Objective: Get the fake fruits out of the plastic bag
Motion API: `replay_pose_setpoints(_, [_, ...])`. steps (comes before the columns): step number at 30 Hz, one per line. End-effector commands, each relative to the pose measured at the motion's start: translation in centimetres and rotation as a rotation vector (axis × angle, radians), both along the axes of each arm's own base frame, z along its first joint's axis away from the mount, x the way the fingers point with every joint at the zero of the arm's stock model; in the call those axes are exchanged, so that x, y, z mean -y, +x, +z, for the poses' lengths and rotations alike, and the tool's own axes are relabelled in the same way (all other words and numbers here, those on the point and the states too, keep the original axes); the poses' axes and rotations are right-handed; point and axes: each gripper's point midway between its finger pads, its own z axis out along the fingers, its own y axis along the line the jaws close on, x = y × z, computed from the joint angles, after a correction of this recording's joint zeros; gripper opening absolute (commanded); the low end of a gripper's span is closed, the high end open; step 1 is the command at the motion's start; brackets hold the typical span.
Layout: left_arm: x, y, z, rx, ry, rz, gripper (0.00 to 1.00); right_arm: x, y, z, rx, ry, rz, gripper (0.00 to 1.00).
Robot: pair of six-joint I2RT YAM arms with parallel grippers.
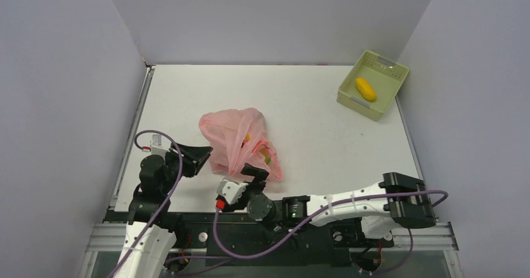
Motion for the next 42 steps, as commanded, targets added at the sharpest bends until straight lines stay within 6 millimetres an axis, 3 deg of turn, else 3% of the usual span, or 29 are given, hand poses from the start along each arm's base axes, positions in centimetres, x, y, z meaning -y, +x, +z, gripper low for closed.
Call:
replay_pose_setpoints(1, [-0.6, -0.7, 1.9, 0.040, 0.028, 0.025, 0.35, -0.4, 2.1, 3.1, 0.211, -0.052, -0.222, 0.86])
replay_pose_setpoints(2, [-0.4, -1.0, 1.7, 0.033, 0.032, 0.008, 0.35, -1.1, 2.4, 3.2, 0.229, -0.045, -0.265, 0.86])
replay_pose_setpoints(4, [-0.2, -1.4, 1.5, 0.033, 0.043, -0.018, 0.38, -0.4, 3.4, 3.8, 0.285, -0.054, -0.400, 0.85])
replay_pose_setpoints(6, [-0.1, -1.7, 1.5, 0.040, 0.062, -0.036, 0.45, 0.7, 4.0, 4.5, 0.310, -0.039, -0.505, 0.74])
replay_pose_setpoints(7, [-0.1, -1.8, 1.5, 0.047, 0.077, -0.043, 0.49, 1.3, 4.1, 4.6, 0.317, -0.046, -0.528, 0.50])
replay_pose_setpoints(9, [0.2, -1.7, 2.0, 0.074, 0.078, -0.062, 0.52, 1.3, 4.1, 5.2, 0.293, 0.017, -0.500, 0.19])
replay_pose_setpoints(10, [0.6, -1.7, 1.7, 0.079, 0.068, -0.085, 0.53, 1.7, 4.1, 5.6, 0.287, -0.007, -0.465, 0.12])
replay_pose_setpoints(11, [1.0, -1.4, 2.6, 0.119, 0.045, -0.099, 0.53, 0.3, 3.8, 5.5, 0.230, 0.062, -0.374, 0.01])
replay_pose_setpoints(14, [1.9, -0.9, 2.3, 0.126, 0.028, -0.138, 0.55, -0.4, 4.1, 6.6, 0.055, 0.160, -0.154, 0.00])
replay_pose_setpoints(15, [2.3, -0.7, 1.7, 0.098, 0.045, -0.153, 0.55, 0.3, 5.2, 6.8, -0.027, 0.207, -0.142, 0.00])
replay_pose_setpoints(16, [2.2, -0.4, 2.0, 0.095, 0.061, -0.138, 0.56, -0.8, 4.5, 7.0, -0.094, 0.237, -0.033, 0.00])
replay_pose_setpoints(17, [2.4, 0.0, 1.3, 0.065, 0.082, -0.134, 0.56, -0.2, 5.3, 7.6, -0.153, 0.286, -0.030, 0.00])
replay_pose_setpoints(20, [4.4, 0.2, 1.7, 0.071, 0.089, -0.166, 0.58, -0.8, 4.5, 8.4, -0.280, 0.366, 0.103, 0.00])
replay_pose_setpoints(21, [4.6, 1.0, 1.7, 0.074, 0.095, -0.142, 0.59, -0.3, 5.4, 8.9, -0.298, 0.401, 0.100, 0.00])
replay_pose_setpoints(24, [6.1, 1.3, 1.4, 0.060, 0.147, -0.143, 0.60, -0.4, 5.1, 10.0, -0.400, 0.487, 0.189, 0.00])
replay_pose_setpoints(28, [6.3, 2.5, 0.9, 0.042, 0.235, -0.086, 0.61, 0.0, 5.6, 10.4, -0.422, 0.507, 0.217, 0.00])
replay_pose_setpoints(36, [7.0, 3.3, 3.7, 0.193, 0.224, -0.073, 0.62, 0.4, 5.7, 10.3, -0.448, 0.515, 0.233, 0.00])
replay_pose_setpoints(42, [7.2, 4.5, 1.3, 0.130, 0.342, -0.092, 0.61, 0.7, 6.3, 11.2, -0.436, 0.547, 0.229, 0.00])
